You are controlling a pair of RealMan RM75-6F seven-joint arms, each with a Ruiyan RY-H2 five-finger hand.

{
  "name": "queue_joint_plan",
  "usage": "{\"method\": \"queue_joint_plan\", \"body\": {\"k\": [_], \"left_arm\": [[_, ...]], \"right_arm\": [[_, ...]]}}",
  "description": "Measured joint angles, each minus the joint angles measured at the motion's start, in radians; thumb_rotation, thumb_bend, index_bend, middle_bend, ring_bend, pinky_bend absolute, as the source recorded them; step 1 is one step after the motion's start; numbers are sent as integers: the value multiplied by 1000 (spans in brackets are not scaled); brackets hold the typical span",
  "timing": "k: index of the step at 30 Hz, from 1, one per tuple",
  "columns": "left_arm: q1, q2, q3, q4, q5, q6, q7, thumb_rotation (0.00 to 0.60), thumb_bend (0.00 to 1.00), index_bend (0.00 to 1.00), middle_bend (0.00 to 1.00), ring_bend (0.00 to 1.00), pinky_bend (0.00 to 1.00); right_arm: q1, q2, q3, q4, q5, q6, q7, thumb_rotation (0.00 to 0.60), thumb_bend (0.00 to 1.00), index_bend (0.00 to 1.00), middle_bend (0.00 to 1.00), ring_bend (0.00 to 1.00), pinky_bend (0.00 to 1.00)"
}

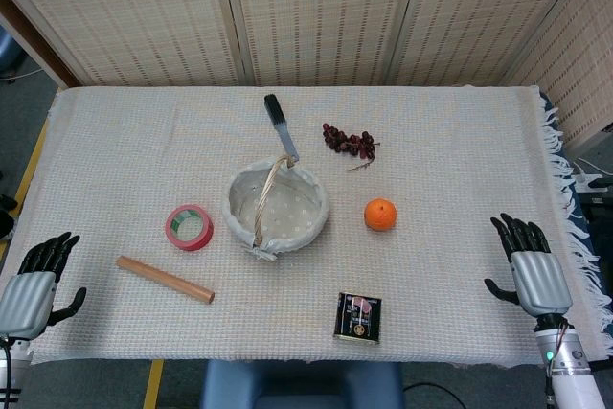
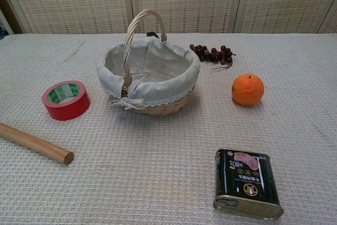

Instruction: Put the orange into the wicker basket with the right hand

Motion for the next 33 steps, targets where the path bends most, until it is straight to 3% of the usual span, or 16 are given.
{"method": "queue_joint_plan", "body": {"k": [12,18,27,33], "left_arm": [[3,1,1,4,3,6,-6,600,386,0,0,0,67],[1,4,2,6,2,0,-12,600,385,0,0,0,67],[2,8,5,3,6,-1,-18,600,385,0,0,0,67],[1,10,6,-1,3,-6,-21,600,385,0,0,0,67]], "right_arm": [[15,2,13,-30,26,-22,-12,600,121,0,0,0,29],[58,-10,43,-61,108,-70,-100,600,121,0,0,0,29],[209,-112,121,-85,356,-156,-358,600,118,0,0,0,28],[336,-257,169,-39,555,-185,-492,600,118,0,0,0,28]]}}
